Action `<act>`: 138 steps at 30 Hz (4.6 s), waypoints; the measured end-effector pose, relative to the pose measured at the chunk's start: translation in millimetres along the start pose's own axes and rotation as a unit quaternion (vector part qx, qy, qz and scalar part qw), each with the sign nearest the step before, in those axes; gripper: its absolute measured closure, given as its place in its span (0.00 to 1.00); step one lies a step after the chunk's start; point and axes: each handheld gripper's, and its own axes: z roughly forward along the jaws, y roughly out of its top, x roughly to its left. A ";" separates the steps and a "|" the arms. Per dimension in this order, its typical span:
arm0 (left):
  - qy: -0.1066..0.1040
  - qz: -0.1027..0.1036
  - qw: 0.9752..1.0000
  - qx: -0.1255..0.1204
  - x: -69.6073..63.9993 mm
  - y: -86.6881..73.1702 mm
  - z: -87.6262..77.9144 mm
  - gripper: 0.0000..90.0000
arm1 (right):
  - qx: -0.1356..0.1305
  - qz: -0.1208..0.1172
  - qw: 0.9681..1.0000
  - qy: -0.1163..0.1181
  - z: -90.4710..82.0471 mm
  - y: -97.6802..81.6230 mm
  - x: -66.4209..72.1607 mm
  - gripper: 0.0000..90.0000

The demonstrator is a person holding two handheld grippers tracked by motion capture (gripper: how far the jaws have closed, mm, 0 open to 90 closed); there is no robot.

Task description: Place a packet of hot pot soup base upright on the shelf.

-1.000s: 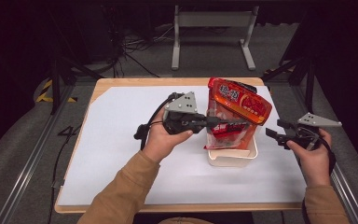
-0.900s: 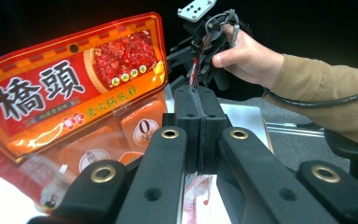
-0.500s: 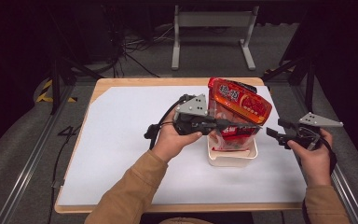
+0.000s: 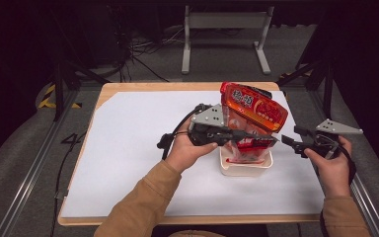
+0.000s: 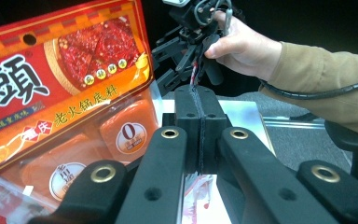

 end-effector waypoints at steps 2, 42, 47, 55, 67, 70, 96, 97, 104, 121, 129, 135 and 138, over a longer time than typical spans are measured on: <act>0.000 -0.004 1.000 0.000 0.8 -3.5 1.9 1.00 | 0.000 0.000 1.000 0.000 0.0 0.0 0.0 0.35; 0.028 -0.067 0.996 0.060 16.3 -45.3 20.2 0.79 | 0.007 0.009 1.000 0.009 4.1 -1.9 0.9 0.33; 0.044 -0.080 0.994 0.057 15.6 -43.8 18.0 0.53 | 0.006 0.011 1.000 0.012 4.4 -1.9 1.0 0.33; 0.047 -0.094 0.994 0.030 13.6 -41.8 9.9 0.35 | 0.006 0.010 1.000 0.017 7.1 -0.2 1.5 0.32; 0.051 -0.096 0.994 0.017 8.6 -37.4 -5.8 0.33 | 0.007 0.010 1.000 0.023 12.4 2.7 2.8 0.32; 0.058 -0.096 0.994 0.017 7.5 -36.5 -13.1 0.33 | 0.005 0.009 1.000 0.025 12.4 3.9 2.7 0.32; 0.172 -0.101 0.979 0.039 -4.7 -68.3 -122.7 0.30 | -0.003 -0.002 0.999 0.034 6.2 4.2 8.4 0.33; 0.177 -0.104 0.978 0.039 -5.7 -70.0 -127.5 0.30 | -0.003 0.000 0.999 0.035 6.0 3.9 8.2 0.33; 0.210 -0.117 0.970 0.035 -9.9 -90.3 -160.1 0.30 | -0.005 -0.004 0.999 0.034 4.8 1.3 7.9 0.32; 0.267 -0.164 0.949 0.034 -14.6 -158.0 -194.9 0.29 | 0.004 -0.009 0.999 0.038 22.6 -15.1 12.2 0.30; 0.281 -0.186 0.941 0.040 -6.6 -182.6 -195.6 0.28 | 0.009 -0.012 0.999 0.038 28.8 -22.0 12.7 0.30; 0.303 -0.198 0.931 0.052 -3.7 -194.2 -194.1 0.28 | 0.007 -0.010 0.999 0.036 27.6 -22.9 10.7 0.30; 0.303 -0.205 0.929 0.052 -4.6 -196.0 -194.5 0.28 | 0.005 -0.009 0.999 0.033 26.0 -22.7 9.3 0.30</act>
